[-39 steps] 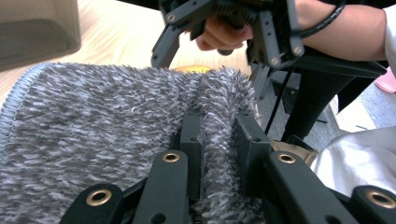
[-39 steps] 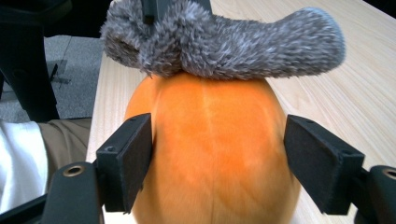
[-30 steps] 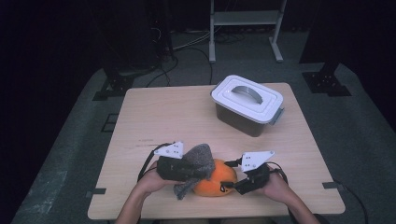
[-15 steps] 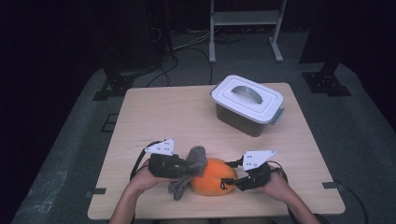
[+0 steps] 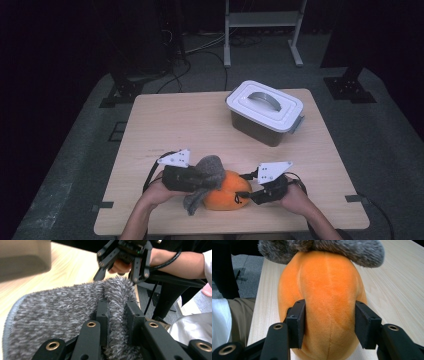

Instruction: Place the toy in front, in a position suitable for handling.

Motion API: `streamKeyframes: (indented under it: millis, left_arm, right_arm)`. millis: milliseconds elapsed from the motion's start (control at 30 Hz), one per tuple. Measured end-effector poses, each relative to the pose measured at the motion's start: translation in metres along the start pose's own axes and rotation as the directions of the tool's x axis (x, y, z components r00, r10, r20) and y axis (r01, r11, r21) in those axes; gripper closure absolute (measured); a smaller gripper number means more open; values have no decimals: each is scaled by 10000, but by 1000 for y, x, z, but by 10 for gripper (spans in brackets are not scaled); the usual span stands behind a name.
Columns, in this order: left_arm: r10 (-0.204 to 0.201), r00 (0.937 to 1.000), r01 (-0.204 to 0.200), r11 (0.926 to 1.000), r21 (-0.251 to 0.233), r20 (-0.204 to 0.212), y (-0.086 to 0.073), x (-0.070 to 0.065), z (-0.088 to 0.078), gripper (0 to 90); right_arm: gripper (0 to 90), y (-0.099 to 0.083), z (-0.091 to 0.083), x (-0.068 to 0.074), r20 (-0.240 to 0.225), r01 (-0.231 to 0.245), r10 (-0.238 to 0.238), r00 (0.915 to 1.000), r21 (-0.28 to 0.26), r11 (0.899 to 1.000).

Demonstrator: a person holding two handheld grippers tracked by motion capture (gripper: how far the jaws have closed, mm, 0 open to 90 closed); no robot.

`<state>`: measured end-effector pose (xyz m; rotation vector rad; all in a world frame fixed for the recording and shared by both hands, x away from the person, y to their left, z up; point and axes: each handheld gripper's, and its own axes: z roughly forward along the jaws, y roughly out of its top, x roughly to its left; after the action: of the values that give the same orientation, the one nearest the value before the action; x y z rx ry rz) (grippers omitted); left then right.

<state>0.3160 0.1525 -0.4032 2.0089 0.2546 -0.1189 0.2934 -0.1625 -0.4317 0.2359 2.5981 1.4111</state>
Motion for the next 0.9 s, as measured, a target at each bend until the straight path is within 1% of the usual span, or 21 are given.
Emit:
streamKeyframes:
  millis: [67, 133, 200, 267, 367, 433, 467, 533, 600, 633, 667, 733, 800, 833, 867, 900]
  left_arm:
    - [-80, 9998, 82, 9999, 103, -178, -3, 2, -7, 754]
    - [-270, 9992, 273, 9996, 110, -300, -7, 5, -12, 754]
    - [-357, 9986, 362, 9993, 108, -377, -8, 7, -14, 754]
    - [-353, 9989, 355, 9994, 48, -316, -7, 6, -13, 754]
    - [-52, 9998, 54, 10000, 65, -211, 3, 1, -5, 755]
    - [274, 9996, -274, 9996, 119, -57, 13, -5, 1, 755]
    - [419, 9991, -420, 9991, 91, 69, 18, -8, 5, 755]
    - [795, 9966, -800, 9965, 229, 238, 28, -14, 15, 755]
    - [991, 9944, -1003, 9945, 317, 365, 35, -17, 23, 754]
    - [1015, 9942, -1026, 9942, 317, 366, 36, -17, 25, 754]
    - [1057, 9940, -1067, 9935, 402, 273, 37, -16, 27, 754]
    - [1089, 9940, -1090, 9918, 671, 53, 35, -15, 26, 755]
    - [857, 9963, -859, 9944, 615, 64, 30, -12, 23, 758]
    - [759, 9971, -760, 9951, 634, 54, 26, -11, 21, 758]
    - [677, 9977, -675, 9955, 667, -8, 23, -10, 20, 758]
    - [585, 9983, -583, 9959, 691, -7, 20, -9, 19, 757]
  right_arm:
    - [474, 0, -1, 0, 6, -16, 16, 10000, 15, 10000]
    - [476, -1, -1, -1, -14, -101, 101, 9999, -33, 9999]
    - [477, -2, -1, 0, -37, -156, 156, 9999, -57, 9999]
    - [482, 0, -1, 1, -20, -215, 215, 9998, -58, 9998]
    - [489, 2, -1, 2, 47, -174, 174, 9998, -37, 9998]
    - [497, 5, -1, 2, 142, -75, 75, 9999, -20, 10000]
    - [502, 6, -1, 3, 179, -39, 40, 9998, -59, 10000]
    - [508, 11, 1, 4, 257, 54, -51, 9997, -129, 9999]
    - [511, 15, 3, 5, 380, 167, -163, 9991, -89, 9998]
    - [512, 16, 4, 6, 434, 195, -191, 9989, -99, 9998]
    - [512, 17, 4, 6, 495, 262, -258, 9984, -72, 9996]
    - [512, 15, 3, 4, 532, 170, -161, 9985, -163, 9997]
    - [495, 13, 1, 2, 439, -76, 89, 9990, -298, 9995]
    - [449, 12, 0, 1, 330, -184, 195, 9993, -353, 9992]
    - [400, 11, 0, 0, 231, -420, 432, 9988, -511, 9978]
    - [370, 10, 0, 0, 217, -522, 537, 9983, -646, 9965]
